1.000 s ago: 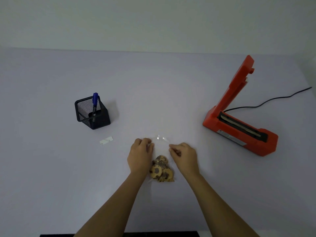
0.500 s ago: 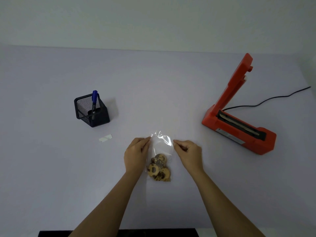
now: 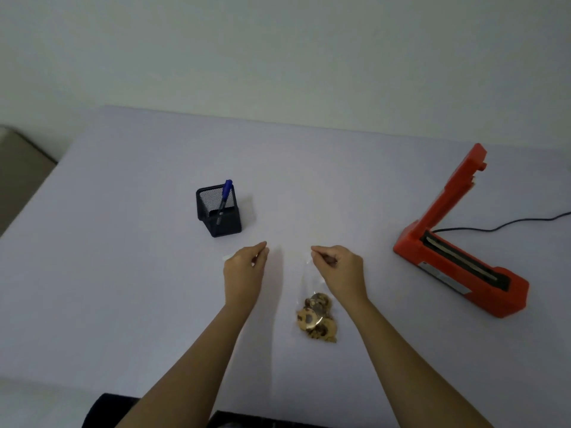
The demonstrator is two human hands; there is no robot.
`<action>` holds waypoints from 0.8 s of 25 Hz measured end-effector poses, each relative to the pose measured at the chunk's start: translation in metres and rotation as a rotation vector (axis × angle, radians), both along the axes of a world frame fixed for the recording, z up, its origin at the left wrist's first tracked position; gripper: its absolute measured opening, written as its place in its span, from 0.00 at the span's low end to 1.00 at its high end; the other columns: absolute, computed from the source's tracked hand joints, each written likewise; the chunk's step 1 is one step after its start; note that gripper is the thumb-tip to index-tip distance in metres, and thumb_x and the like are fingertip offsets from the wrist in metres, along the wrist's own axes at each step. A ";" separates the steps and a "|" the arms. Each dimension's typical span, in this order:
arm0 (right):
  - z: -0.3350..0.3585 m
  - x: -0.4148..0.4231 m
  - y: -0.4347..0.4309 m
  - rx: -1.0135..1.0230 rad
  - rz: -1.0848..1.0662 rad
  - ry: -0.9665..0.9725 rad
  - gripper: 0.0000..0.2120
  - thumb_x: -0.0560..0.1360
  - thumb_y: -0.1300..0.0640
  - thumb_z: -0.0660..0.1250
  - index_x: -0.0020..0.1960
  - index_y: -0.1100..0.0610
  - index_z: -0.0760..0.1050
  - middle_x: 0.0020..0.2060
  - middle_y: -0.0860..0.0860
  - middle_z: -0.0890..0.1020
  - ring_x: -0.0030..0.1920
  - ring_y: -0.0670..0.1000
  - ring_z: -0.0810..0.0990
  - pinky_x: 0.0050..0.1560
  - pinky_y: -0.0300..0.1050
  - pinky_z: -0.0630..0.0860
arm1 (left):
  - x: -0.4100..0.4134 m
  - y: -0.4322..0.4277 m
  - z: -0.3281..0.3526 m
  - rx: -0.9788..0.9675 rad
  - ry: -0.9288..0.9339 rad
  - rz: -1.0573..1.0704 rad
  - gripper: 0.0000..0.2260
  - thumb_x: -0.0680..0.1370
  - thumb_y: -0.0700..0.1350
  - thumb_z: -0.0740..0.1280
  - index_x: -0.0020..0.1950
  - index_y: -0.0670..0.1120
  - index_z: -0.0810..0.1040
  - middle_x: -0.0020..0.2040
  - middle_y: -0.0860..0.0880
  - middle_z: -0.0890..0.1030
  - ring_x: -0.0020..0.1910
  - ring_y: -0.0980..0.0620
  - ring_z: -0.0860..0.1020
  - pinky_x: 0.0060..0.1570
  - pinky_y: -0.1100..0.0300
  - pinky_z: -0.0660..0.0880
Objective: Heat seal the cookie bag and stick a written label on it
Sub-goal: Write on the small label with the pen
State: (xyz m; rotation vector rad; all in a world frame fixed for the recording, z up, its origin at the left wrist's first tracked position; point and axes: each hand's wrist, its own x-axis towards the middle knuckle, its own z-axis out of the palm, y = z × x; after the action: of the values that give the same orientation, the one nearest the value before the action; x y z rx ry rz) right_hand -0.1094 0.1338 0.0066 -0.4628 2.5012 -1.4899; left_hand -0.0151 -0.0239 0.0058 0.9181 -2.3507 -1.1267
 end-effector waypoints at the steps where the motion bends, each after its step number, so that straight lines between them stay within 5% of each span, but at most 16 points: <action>1: 0.001 0.002 -0.010 -0.006 0.029 0.004 0.07 0.72 0.61 0.70 0.49 0.58 0.83 0.39 0.51 0.83 0.37 0.38 0.80 0.42 0.26 0.74 | 0.003 -0.008 0.004 0.007 0.000 0.036 0.10 0.77 0.42 0.67 0.56 0.41 0.81 0.50 0.44 0.84 0.47 0.50 0.80 0.50 0.65 0.71; 8: 0.010 0.001 -0.099 -0.004 0.173 0.056 0.07 0.72 0.60 0.69 0.49 0.59 0.82 0.42 0.55 0.84 0.39 0.49 0.81 0.47 0.43 0.80 | 0.020 -0.082 0.027 -0.058 0.012 0.211 0.11 0.78 0.42 0.64 0.57 0.41 0.81 0.50 0.44 0.84 0.42 0.54 0.76 0.45 0.66 0.69; 10: 0.014 -0.013 -0.127 0.010 0.180 0.065 0.09 0.74 0.58 0.67 0.52 0.59 0.81 0.46 0.56 0.84 0.40 0.47 0.80 0.47 0.39 0.78 | 0.010 -0.104 0.032 -0.005 -0.014 0.262 0.12 0.80 0.44 0.61 0.58 0.41 0.79 0.51 0.45 0.83 0.44 0.53 0.76 0.47 0.65 0.68; 14: 0.022 -0.047 -0.184 0.098 0.239 0.013 0.17 0.76 0.52 0.65 0.62 0.58 0.75 0.55 0.57 0.78 0.51 0.51 0.79 0.55 0.45 0.76 | -0.021 -0.131 0.027 0.082 -0.162 0.186 0.15 0.82 0.46 0.52 0.39 0.41 0.69 0.32 0.46 0.72 0.31 0.49 0.68 0.34 0.57 0.63; 20: 0.020 -0.060 -0.213 0.116 0.274 -0.038 0.12 0.73 0.52 0.68 0.55 0.55 0.80 0.54 0.54 0.80 0.53 0.51 0.78 0.53 0.44 0.73 | -0.030 -0.136 0.013 0.080 -0.280 0.127 0.16 0.82 0.46 0.51 0.39 0.41 0.70 0.36 0.44 0.75 0.36 0.46 0.71 0.35 0.58 0.62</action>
State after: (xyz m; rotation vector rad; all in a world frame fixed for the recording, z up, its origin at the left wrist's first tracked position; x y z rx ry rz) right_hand -0.1697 -0.0797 0.0261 -0.7161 2.3647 -1.2330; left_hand -0.0453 -0.1600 0.0186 1.3095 -2.4344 -1.1104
